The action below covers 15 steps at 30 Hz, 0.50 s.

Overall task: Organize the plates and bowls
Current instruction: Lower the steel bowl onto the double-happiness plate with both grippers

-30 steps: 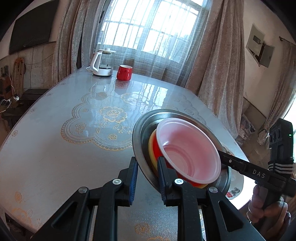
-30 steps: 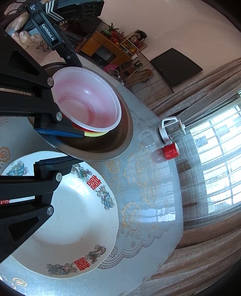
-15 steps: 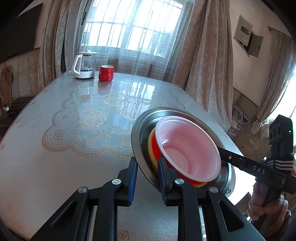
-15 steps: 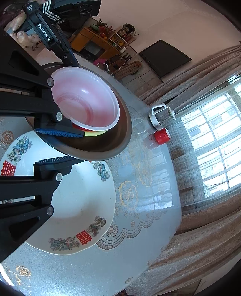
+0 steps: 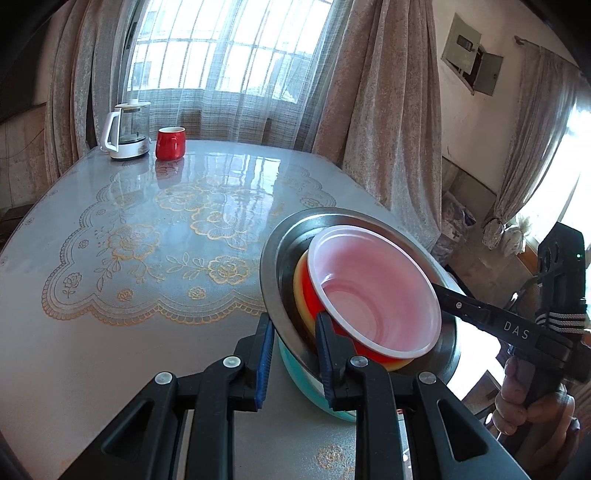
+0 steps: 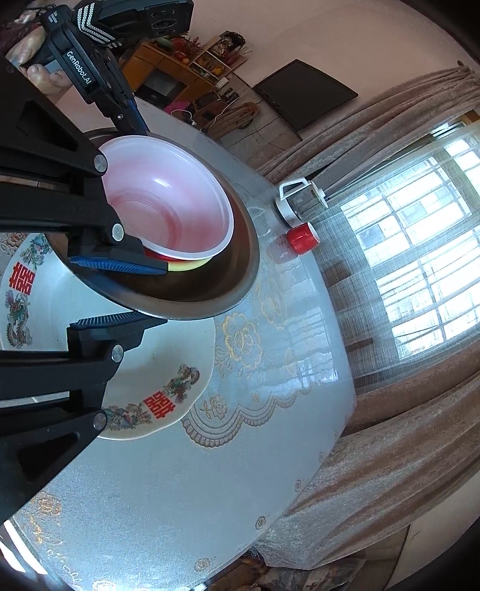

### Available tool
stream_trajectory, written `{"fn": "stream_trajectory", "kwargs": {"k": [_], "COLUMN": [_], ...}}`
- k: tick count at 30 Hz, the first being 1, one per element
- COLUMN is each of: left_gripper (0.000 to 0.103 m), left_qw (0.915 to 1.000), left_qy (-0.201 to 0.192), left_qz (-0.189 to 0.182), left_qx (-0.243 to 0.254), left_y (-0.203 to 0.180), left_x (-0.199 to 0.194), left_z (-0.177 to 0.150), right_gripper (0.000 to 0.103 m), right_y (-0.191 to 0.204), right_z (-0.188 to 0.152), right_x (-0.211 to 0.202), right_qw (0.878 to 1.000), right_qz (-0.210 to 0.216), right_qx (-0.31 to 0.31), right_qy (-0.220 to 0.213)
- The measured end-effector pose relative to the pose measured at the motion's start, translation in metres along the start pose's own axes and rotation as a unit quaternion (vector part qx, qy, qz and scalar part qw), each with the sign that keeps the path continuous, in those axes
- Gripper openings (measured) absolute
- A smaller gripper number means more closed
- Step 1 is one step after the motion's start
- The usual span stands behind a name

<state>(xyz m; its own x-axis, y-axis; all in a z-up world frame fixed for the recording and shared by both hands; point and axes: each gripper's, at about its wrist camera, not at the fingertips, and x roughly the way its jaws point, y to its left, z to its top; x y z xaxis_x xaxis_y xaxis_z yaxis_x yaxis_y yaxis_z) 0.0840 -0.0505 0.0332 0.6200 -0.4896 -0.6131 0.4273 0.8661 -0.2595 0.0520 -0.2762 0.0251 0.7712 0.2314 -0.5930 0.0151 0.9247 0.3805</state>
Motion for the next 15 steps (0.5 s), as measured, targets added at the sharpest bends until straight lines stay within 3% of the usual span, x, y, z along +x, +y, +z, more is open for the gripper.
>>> {"fn": "stream_trajectory", "kwargs": {"k": [15], "left_gripper": [0.024], "left_qw": [0.9986], "left_qy": [0.046], "left_qz": [-0.023], "left_qx": [0.014], "left_y": [-0.026], "left_x": [0.032], "left_z": [-0.011], "right_gripper": [0.021], "right_y": [-0.038], "right_z": [-0.009], "right_x": [-0.004], "right_qw": [0.999], "right_qz": [-0.039], "right_qx": [0.032], "right_qy": [0.011]}}
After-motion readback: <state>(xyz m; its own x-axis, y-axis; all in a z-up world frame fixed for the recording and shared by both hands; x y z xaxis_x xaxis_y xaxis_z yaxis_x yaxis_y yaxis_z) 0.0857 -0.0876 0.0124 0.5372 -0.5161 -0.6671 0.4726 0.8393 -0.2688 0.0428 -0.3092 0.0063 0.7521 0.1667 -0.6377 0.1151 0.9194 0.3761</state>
